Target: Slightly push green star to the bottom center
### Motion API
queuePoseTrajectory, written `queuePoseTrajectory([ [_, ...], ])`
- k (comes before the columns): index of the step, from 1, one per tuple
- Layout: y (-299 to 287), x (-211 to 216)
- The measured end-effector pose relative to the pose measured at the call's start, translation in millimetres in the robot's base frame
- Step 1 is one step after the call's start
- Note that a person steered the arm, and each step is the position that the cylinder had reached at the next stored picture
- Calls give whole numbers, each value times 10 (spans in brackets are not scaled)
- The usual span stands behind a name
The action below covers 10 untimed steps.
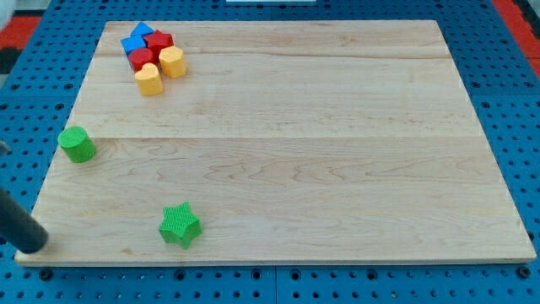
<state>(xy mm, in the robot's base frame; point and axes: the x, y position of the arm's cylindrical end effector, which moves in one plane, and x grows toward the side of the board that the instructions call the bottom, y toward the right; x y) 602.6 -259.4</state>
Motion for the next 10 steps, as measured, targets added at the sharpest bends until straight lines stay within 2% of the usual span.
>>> queuePoseTrajectory([
  [1,691,2],
  [2,1074,2],
  [7,1675,163],
  [8,1151,149],
  [9,933,-185],
  [10,1680,-339],
])
